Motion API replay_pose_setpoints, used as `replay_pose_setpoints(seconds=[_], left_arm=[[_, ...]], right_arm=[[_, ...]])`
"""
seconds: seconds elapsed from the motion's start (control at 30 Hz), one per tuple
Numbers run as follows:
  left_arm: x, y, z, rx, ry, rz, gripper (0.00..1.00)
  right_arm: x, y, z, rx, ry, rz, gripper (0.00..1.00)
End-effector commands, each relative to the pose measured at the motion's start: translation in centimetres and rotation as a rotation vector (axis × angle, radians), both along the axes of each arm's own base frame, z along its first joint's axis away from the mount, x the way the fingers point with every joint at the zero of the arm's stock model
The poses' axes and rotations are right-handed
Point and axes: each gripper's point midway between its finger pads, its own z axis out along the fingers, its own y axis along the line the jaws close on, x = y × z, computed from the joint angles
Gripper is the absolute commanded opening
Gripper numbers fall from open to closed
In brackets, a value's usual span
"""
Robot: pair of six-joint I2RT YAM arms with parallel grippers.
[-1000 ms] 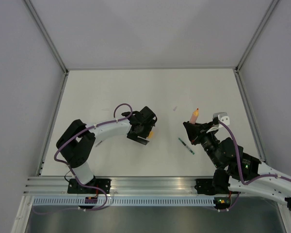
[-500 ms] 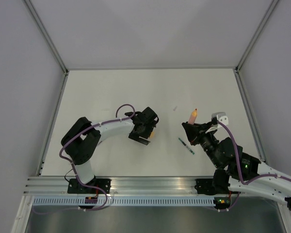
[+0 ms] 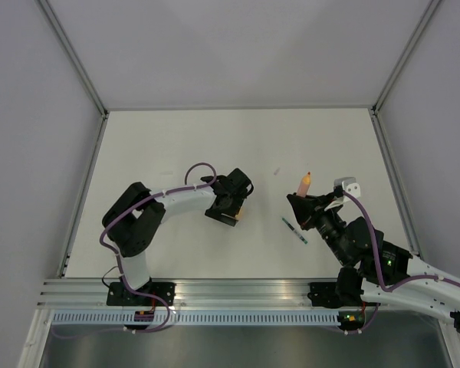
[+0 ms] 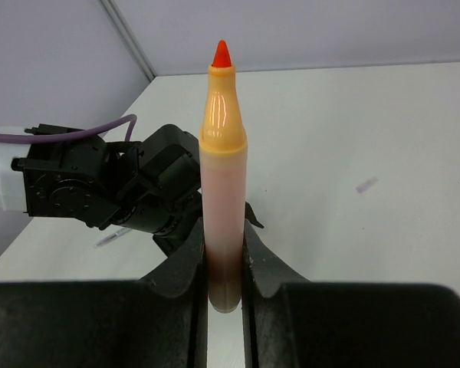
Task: Insert the pens into the pen caps
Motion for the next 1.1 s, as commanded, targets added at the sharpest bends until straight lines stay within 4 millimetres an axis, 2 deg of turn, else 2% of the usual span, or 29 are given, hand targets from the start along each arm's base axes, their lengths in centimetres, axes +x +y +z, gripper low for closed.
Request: replay_pose_setpoints(seconds=[0.0, 0.1, 0.3, 0.5, 0.63, 0.8, 1.07], left_arm=[[2.6, 1.0, 1.9, -0.115, -0.050, 0.374, 0.86], [3.0, 1.1, 1.6, -0.137, -0.064, 0.370, 0.86], [3.3, -0.8, 1.2, -0.219, -0.052, 0.342, 0.88], [3.4, 0.6, 1.3, -0.176, -0.085, 0.379, 0.87], [3.7, 2.3, 1.5, -0.123, -0.110, 0.413, 0.86], [4.1, 2.4, 1.5, -0.109, -0.119, 0.407, 0.85], [5.3, 4.0, 1.4, -0.066, -0.140, 0.406, 0.85]], right_arm=[[-0.2, -0.2, 0.9, 0.024, -0.016, 0.013, 0.00], [-0.2, -0.3, 0.9, 0.025, -0.019, 0.011, 0.00], [-0.4, -0.3, 1.1, 0.027, -0.019, 0.020, 0.00], [-0.5, -0.4, 1.1, 0.033, -0.020, 0.026, 0.00], [-0.6, -0.6, 1.2, 0.039, -0.023, 0.026, 0.00], [-0.9, -0.4, 1.3, 0.049, -0.023, 0.048, 0.00], [-0.9, -0.8, 1.3, 0.047, -0.025, 0.036, 0.00]])
